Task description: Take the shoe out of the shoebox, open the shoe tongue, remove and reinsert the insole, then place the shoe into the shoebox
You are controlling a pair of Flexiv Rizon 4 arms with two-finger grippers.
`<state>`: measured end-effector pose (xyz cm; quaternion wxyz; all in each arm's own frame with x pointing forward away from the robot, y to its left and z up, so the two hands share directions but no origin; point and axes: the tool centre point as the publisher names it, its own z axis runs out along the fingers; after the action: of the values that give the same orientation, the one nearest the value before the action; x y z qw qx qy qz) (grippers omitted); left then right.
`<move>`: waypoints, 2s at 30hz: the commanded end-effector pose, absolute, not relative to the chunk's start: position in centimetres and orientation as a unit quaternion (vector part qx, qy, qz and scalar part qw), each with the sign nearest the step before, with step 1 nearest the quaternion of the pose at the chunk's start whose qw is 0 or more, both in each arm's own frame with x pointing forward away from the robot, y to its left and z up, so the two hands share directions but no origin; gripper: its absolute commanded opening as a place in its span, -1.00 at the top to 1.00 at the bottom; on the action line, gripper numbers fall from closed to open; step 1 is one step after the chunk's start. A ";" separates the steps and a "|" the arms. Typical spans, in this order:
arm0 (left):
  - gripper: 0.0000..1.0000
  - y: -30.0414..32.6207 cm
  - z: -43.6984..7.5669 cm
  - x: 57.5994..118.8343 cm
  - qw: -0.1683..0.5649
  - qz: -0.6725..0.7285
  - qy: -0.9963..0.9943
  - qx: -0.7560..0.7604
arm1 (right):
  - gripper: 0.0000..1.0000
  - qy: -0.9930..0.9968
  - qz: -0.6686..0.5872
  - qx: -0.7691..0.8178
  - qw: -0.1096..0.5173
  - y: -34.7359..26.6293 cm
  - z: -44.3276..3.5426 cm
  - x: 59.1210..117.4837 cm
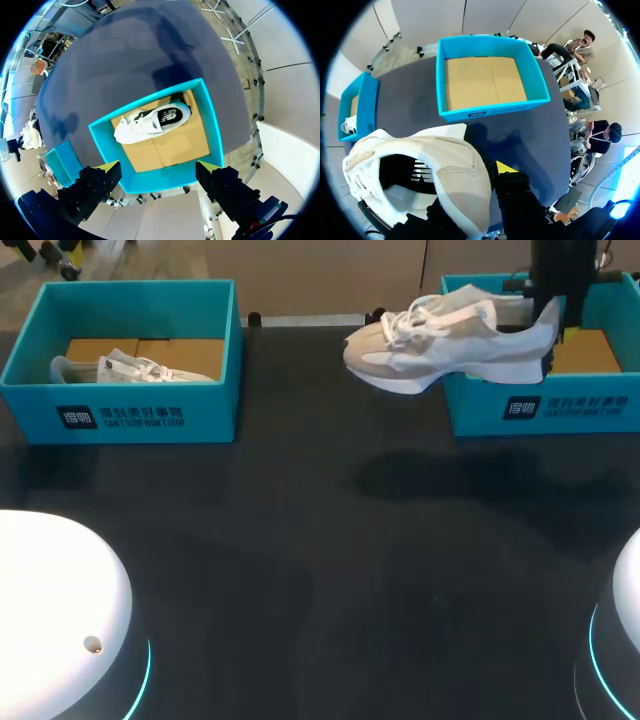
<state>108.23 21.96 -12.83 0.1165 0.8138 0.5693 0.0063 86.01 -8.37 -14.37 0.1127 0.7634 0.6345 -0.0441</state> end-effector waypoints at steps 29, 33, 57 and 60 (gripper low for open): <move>-1.00 22.0 -12.8 108.2 0.116 0.008 0.569 0.814 | 1.00 0.637 -0.062 0.758 0.127 2.4 -14.6 70.6; -1.00 22.0 -12.8 108.2 0.116 0.008 0.569 0.814 | 1.00 0.639 -0.065 0.754 0.139 3.6 -14.6 69.3; -1.00 22.0 -12.8 108.2 0.116 0.008 0.569 0.814 | 1.00 0.627 -0.068 0.767 0.114 4.2 -15.8 66.9; -1.00 22.0 -12.8 108.2 0.116 0.008 0.569 0.814 | 1.00 0.627 -0.068 0.767 0.114 4.2 -15.8 66.9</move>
<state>108.23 21.96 -12.83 0.1165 0.8138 0.5693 0.0063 66.88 4.27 -15.87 0.1151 0.7671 0.6273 -0.0692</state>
